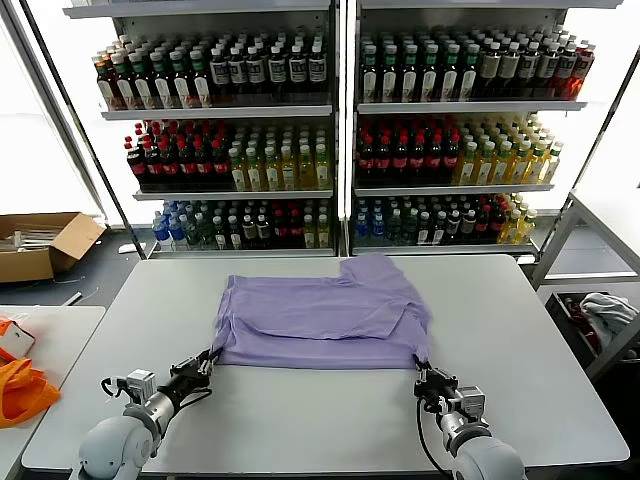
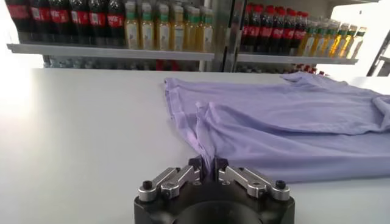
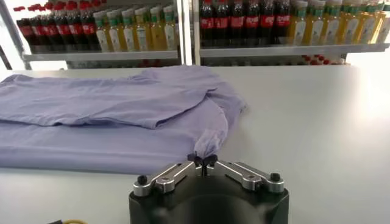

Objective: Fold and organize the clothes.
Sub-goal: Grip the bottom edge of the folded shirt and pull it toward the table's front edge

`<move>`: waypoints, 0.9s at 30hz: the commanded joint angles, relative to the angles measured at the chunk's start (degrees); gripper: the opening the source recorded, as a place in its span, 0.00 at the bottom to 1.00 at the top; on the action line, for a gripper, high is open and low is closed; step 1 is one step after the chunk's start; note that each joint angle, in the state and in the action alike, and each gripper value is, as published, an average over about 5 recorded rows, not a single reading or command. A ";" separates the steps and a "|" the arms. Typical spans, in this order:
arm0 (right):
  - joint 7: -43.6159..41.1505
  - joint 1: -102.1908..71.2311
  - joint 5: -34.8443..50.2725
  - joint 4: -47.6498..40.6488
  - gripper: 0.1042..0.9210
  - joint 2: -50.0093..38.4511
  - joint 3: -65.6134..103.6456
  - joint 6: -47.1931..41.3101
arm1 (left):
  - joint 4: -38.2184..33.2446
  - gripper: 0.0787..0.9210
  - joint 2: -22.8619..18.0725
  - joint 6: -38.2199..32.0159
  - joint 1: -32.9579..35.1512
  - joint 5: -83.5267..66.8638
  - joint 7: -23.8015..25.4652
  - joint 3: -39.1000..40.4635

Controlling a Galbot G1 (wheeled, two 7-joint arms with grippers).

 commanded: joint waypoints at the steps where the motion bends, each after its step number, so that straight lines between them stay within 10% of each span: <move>1: 0.12 -3.75 1.41 2.57 0.02 -2.39 -0.13 -0.44 | -6.32 0.09 -2.69 1.61 6.50 0.97 -0.77 -2.42; 27: -2.19 -25.49 -3.03 21.28 0.08 -8.12 7.62 2.12 | -27.71 0.02 -9.66 5.15 30.35 7.52 0.92 -15.30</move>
